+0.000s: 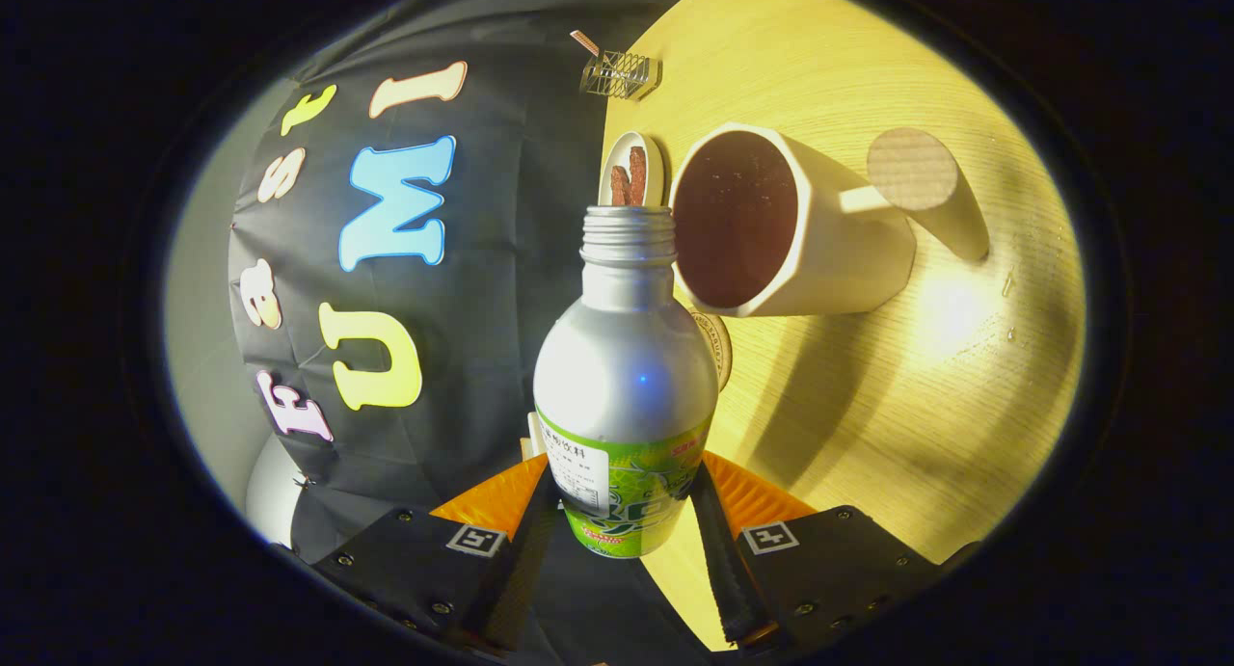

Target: Take the bottle from table, then pour the juice into the cup, finally place the bottle on the coaster

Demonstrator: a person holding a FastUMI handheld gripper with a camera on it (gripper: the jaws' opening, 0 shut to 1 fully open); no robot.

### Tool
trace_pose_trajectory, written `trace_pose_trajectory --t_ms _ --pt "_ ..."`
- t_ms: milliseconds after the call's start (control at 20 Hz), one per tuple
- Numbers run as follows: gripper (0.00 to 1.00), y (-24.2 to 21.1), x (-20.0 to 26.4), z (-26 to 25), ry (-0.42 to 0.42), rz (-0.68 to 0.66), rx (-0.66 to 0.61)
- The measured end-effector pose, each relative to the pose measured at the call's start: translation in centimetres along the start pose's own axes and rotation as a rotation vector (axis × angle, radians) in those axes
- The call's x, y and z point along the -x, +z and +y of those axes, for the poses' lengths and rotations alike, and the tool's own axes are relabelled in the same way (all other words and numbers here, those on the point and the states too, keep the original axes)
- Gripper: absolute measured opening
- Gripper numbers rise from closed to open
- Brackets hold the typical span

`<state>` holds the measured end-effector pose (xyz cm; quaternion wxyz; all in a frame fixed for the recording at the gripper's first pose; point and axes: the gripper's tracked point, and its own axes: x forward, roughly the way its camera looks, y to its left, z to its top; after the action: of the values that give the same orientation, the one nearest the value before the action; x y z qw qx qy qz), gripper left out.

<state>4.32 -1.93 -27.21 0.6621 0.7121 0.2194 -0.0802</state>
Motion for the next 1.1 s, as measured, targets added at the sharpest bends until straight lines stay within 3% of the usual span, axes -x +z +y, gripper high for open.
trace_pose_trajectory --t_ms 1100 --pt "0.74 -1.8 0.5 2.2 0.022 0.091 -0.228"
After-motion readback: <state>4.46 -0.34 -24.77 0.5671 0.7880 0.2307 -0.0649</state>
